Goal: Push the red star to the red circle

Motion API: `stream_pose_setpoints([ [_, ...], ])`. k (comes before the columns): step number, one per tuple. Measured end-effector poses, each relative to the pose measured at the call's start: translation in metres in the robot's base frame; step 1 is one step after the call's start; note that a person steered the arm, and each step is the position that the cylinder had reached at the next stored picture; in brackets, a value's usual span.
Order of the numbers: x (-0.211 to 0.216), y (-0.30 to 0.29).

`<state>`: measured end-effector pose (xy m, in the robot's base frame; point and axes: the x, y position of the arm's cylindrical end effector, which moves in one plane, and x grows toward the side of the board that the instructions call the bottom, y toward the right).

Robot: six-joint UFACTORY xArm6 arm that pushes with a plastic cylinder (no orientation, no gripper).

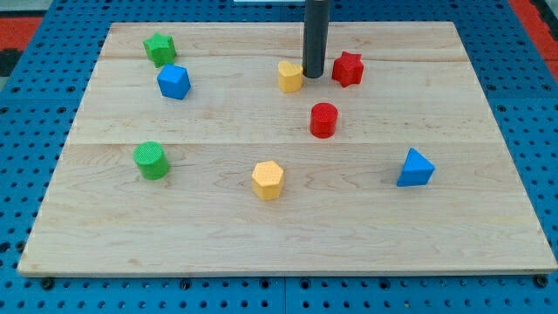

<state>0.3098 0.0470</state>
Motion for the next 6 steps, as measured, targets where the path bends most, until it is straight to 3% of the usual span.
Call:
stream_pose_setpoints([
  [2, -0.015, 0.0],
  [5, -0.056, 0.067],
  [6, -0.003, 0.064],
])
